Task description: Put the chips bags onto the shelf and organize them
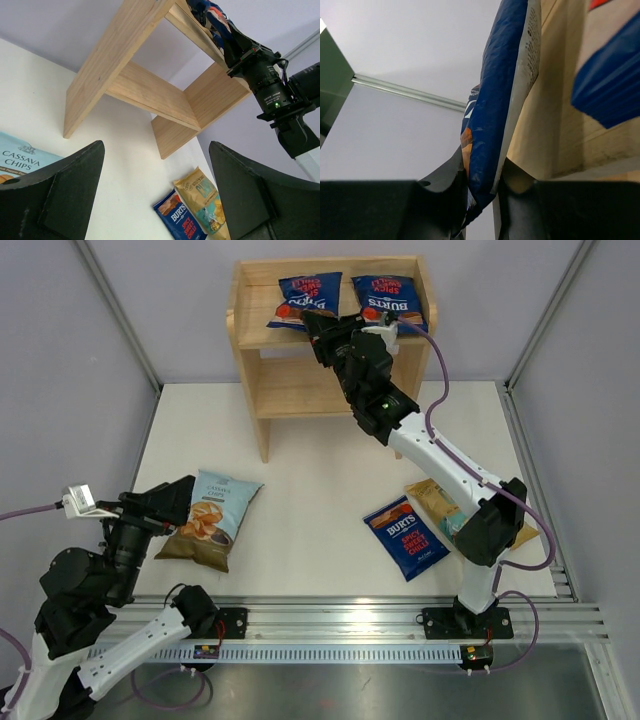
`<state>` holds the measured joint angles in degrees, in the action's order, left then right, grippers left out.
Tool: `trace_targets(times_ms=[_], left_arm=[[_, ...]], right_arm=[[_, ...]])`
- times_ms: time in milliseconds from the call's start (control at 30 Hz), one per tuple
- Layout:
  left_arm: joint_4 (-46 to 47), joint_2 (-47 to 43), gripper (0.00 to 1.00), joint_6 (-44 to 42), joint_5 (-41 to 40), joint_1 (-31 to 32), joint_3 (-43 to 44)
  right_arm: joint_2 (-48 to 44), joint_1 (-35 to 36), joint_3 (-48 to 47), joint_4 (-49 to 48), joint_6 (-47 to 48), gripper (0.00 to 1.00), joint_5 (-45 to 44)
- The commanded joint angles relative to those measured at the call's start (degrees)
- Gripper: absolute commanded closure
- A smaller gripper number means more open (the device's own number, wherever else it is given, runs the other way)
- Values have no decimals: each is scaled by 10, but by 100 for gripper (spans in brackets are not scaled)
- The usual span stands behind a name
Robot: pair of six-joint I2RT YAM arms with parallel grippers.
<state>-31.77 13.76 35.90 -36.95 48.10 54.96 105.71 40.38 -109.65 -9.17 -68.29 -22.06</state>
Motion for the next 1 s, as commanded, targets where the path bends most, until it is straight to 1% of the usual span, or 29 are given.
trace_targets(times_ms=[0, 133, 200, 233, 400, 500, 533, 567, 633, 667, 733, 767, 800, 967], left_arm=[[-23, -17, 11, -29, -16, 0, 23], [-33, -25, 11, -33, -16, 0, 30], [-37, -26, 11, -33, -14, 0, 31], [-37, -26, 11, -34, -14, 0, 31], [-37, -31, 11, -31, -8, 0, 27], [-37, -31, 11, -29, -3, 0, 26], [-37, -30, 11, -29, -1, 0, 26], [-37, -29, 11, -29, -1, 0, 27], [-37, -26, 12, -29, 3, 0, 28], [-41, -23, 12, -28, 5, 0, 30], [-43, -20, 12, -27, 6, 0, 30], [-45, -19, 12, -26, 6, 0, 30], [-47, -19, 12, -26, 6, 0, 30], [-51, -15, 13, -25, 6, 0, 32]], right_arm=[[4, -5, -47, 50, -32, 92, -65], [-2, -17, -47, 89, -61, 92, -71], [-3, -21, -50, 89, -68, 92, -72], [-2, -23, -54, 113, -72, 92, -70], [4, -46, -73, 147, -83, 91, -49], [4, -53, -86, 170, -82, 82, -32], [5, -52, -93, 191, -82, 69, -24], [5, -52, -99, 202, -81, 64, -20], [4, -53, -113, 228, -73, 59, -6], [1, -53, -116, 235, -71, 54, -3], [-6, -53, -122, 265, -65, 49, 4], [-9, -54, -121, 274, -64, 43, 4], [-17, -54, -115, 286, -64, 40, 11], [-43, -55, -92, 307, -64, 37, 16]])
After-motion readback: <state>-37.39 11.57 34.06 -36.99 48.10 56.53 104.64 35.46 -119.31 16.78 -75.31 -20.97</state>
